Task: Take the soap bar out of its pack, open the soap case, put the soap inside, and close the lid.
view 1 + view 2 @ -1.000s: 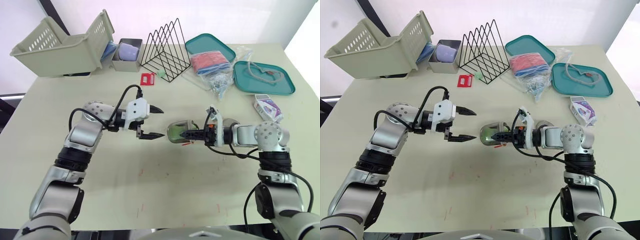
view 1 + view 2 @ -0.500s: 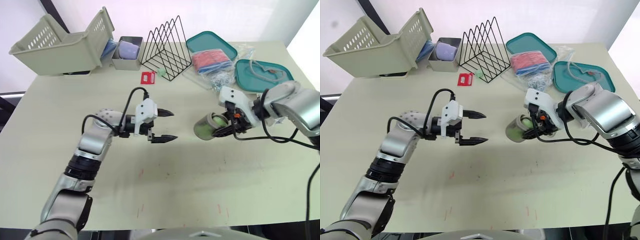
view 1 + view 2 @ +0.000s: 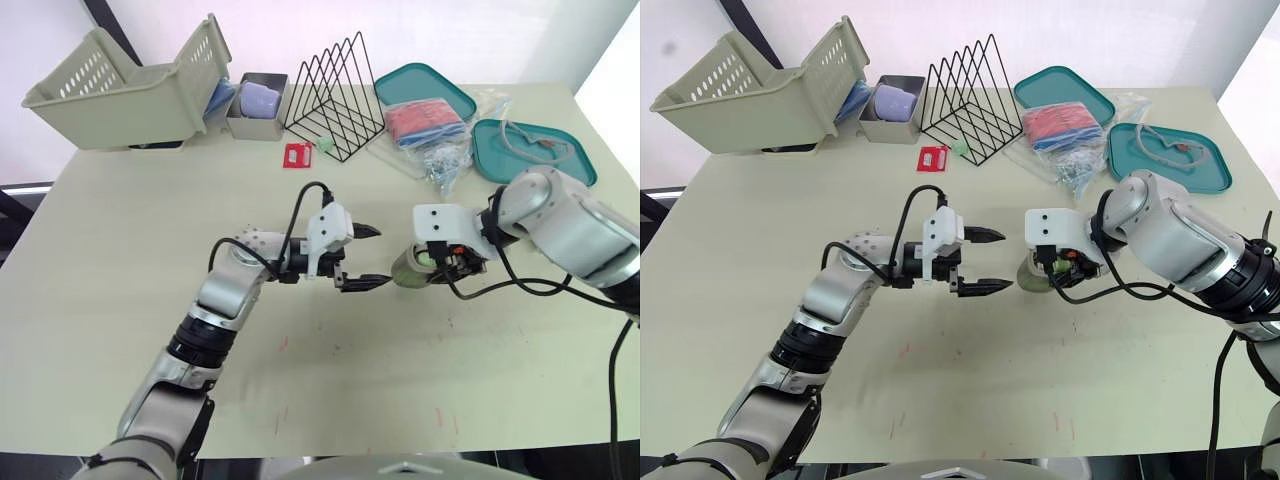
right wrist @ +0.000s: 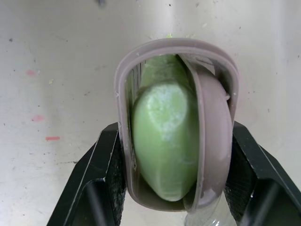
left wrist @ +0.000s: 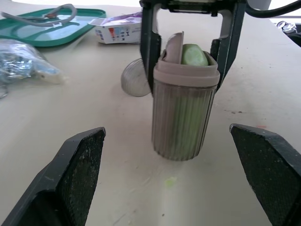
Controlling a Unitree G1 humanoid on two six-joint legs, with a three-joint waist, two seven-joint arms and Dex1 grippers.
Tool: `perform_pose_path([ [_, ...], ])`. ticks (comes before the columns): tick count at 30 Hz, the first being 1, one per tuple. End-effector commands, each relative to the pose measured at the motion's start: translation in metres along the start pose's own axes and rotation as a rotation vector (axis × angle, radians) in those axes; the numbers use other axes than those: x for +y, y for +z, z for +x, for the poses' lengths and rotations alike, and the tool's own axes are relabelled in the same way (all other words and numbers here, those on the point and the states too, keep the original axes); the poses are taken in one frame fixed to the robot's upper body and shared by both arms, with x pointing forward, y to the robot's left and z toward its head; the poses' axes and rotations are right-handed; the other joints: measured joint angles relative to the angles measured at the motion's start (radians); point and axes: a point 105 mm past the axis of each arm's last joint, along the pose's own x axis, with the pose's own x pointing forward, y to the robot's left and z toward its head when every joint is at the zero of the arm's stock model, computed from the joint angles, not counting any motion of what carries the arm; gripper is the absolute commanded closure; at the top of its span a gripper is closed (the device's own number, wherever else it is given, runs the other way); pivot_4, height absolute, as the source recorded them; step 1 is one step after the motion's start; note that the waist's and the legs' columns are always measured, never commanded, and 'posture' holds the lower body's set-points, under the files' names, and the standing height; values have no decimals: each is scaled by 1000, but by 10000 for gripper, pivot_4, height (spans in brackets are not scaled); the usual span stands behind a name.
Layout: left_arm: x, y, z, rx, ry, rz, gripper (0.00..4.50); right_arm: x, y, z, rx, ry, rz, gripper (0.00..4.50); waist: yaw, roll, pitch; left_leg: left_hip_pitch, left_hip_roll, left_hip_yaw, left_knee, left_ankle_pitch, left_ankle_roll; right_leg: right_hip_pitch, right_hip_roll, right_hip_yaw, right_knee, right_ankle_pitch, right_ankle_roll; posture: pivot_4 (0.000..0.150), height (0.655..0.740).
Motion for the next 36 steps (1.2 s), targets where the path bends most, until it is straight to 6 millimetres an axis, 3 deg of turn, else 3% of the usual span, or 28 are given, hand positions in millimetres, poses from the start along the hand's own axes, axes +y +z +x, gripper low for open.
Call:
perform_pose_path([
  [1,-1,13,11,-25,-3,51,0,-3,12,-2,-10,-33,-67,24431,0,0,0,0,0,0,1,0,0,0,0,0,1,0,0,1500,7400],
  [11,-1,13,28,-16,-8,60,0,-5,18,4,-27,-29,-85,24431,-9,0,0,2,0,0,4,0,0,0,1,1,9,-1,-1,1500,7400],
  [34,11,16,23,-3,-24,89,0,-4,21,7,-40,-21,-82,24431,-12,0,0,3,0,0,4,0,0,0,1,1,11,-1,-2,1500,7400],
  [36,10,15,25,-2,-26,90,5092,-3,22,7,-41,-21,-80,24431,-12,0,0,3,0,0,4,0,0,0,1,1,11,-1,-2,1500,7400],
])
